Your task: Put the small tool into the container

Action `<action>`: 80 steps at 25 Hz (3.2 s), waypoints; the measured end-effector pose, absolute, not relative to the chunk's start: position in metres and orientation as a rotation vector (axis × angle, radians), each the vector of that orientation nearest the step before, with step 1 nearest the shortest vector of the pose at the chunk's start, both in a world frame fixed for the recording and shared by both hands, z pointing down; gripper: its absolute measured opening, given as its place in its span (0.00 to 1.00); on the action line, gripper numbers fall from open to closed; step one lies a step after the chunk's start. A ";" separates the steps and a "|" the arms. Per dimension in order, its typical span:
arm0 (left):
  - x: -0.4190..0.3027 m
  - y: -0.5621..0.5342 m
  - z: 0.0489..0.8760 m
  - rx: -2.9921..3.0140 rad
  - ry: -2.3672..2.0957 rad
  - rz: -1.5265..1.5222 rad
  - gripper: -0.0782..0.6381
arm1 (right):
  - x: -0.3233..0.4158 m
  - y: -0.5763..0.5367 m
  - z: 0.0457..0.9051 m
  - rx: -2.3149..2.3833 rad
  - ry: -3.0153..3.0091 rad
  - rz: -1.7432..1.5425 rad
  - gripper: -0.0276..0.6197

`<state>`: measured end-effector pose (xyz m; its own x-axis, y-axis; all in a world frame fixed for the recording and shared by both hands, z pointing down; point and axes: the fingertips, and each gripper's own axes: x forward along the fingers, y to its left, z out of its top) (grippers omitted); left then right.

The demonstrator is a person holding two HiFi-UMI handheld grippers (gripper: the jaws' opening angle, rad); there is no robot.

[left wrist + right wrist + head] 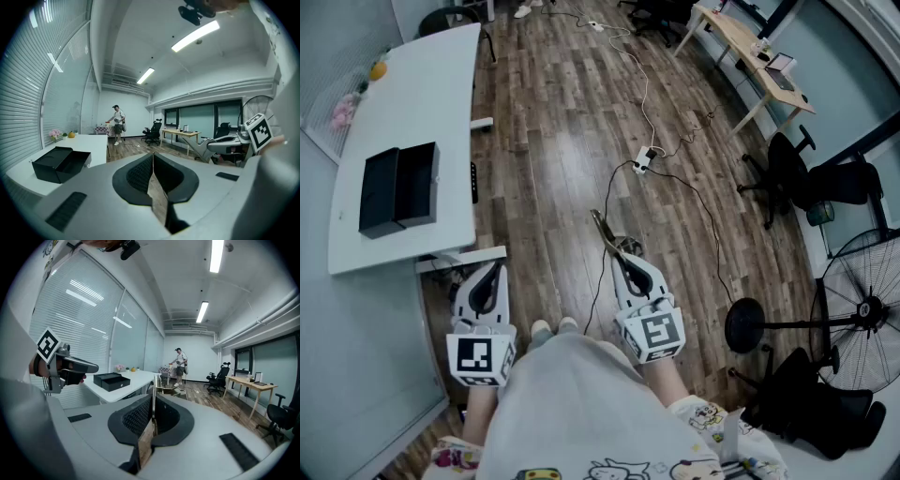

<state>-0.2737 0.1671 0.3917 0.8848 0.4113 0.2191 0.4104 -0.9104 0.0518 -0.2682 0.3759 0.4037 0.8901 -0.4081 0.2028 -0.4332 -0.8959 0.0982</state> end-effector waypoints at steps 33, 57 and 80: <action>-0.142 0.177 0.412 3.037 0.584 0.358 0.13 | -0.136 0.397 0.422 2.969 -0.711 0.300 0.04; 0.045 0.072 0.411 3.004 0.442 0.378 0.12 | 0.079 0.283 0.409 2.889 -0.859 0.319 0.04; 0.028 -0.074 0.409 2.881 -0.688 0.342 0.12 | 0.204 0.050 0.410 2.328 -1.841 0.270 0.04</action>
<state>0.0284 -0.0740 0.4085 0.8682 -0.4246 0.2568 -0.4611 -0.8816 0.1011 0.2038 0.0501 0.4103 0.2256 -0.9441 0.2403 -0.9733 -0.2289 0.0144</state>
